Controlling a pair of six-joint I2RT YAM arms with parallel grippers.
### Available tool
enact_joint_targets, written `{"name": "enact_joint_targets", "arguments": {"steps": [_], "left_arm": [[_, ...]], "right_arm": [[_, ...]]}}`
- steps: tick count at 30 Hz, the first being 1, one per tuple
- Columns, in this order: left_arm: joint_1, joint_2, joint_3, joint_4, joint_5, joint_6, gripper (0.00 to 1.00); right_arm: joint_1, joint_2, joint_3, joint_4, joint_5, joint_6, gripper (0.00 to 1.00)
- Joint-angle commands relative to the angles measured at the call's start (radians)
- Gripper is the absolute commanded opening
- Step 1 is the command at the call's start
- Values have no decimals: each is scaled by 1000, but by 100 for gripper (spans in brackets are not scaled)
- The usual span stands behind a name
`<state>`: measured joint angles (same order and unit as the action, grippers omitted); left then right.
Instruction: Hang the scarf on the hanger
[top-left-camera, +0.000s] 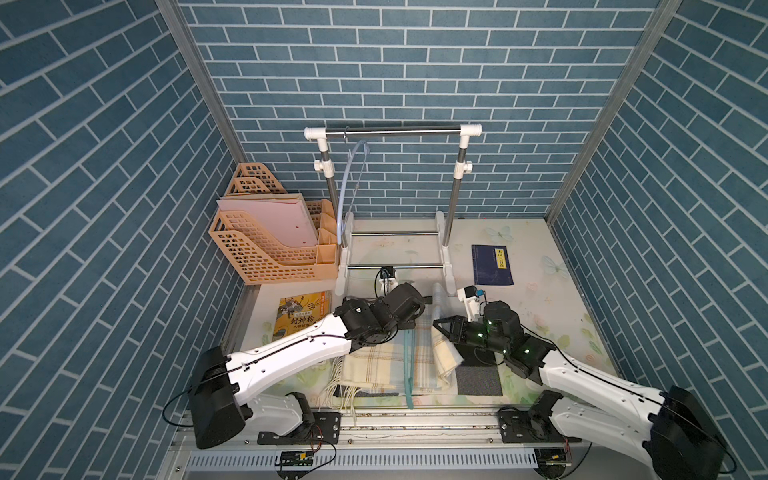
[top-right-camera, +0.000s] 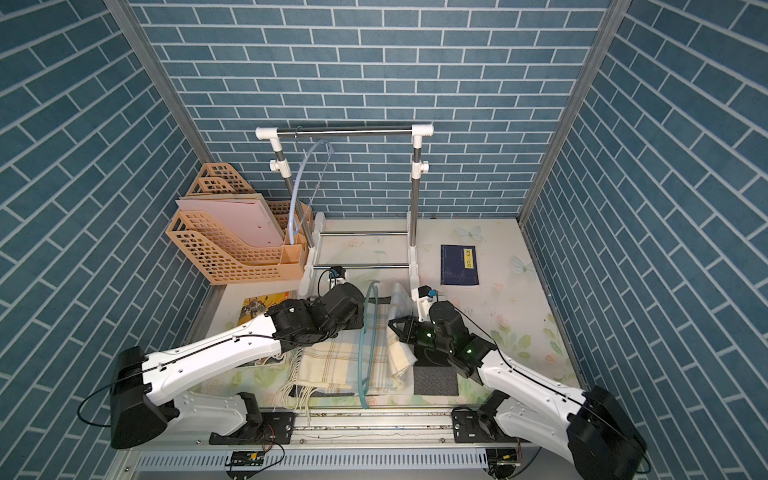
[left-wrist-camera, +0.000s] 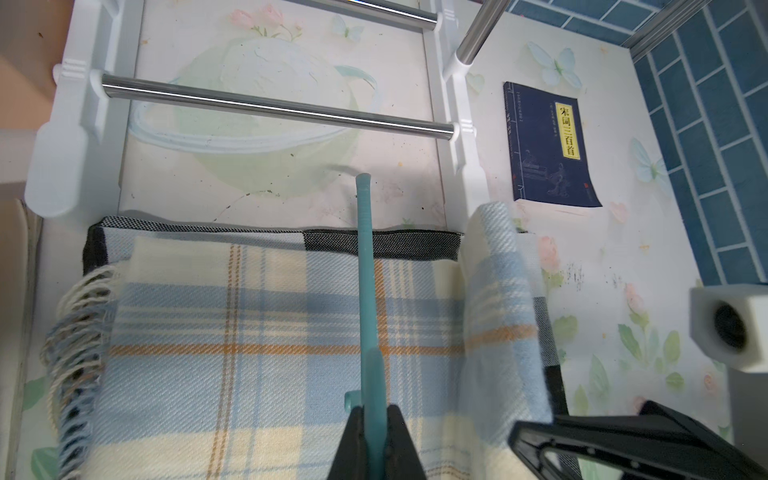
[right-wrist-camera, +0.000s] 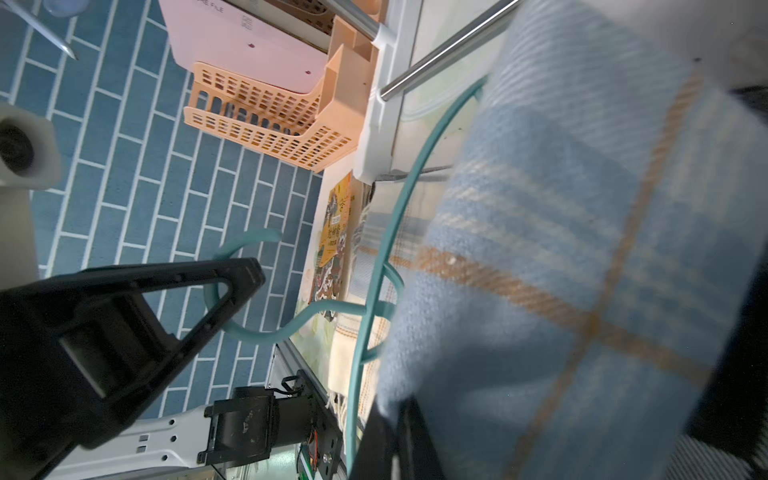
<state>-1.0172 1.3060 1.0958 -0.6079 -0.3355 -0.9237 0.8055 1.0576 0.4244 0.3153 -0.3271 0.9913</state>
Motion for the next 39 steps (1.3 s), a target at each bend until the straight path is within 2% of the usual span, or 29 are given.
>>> {"name": "enact_joint_targets", "arguments": {"steps": [1, 10, 20, 25, 28, 34, 39], "left_arm": [[6, -38, -43, 38, 29, 14, 0], [6, -101, -67, 83, 60, 11, 0], [6, -118, -72, 118, 102, -10, 0], [7, -138, -83, 153, 133, -23, 0], [7, -153, -101, 171, 136, -34, 0], [36, -212, -201, 246, 182, -55, 0], [74, -256, -328, 382, 263, -82, 0]], "right_arm": [[23, 104, -29, 252, -24, 27, 0], [46, 348, 4, 482, -46, 62, 0], [80, 464, 42, 641, -71, 116, 0], [87, 506, 65, 651, -67, 120, 0], [87, 548, 33, 754, -62, 171, 0], [87, 636, 8, 888, -52, 217, 0], [91, 727, 39, 962, -83, 252, 0]]}}
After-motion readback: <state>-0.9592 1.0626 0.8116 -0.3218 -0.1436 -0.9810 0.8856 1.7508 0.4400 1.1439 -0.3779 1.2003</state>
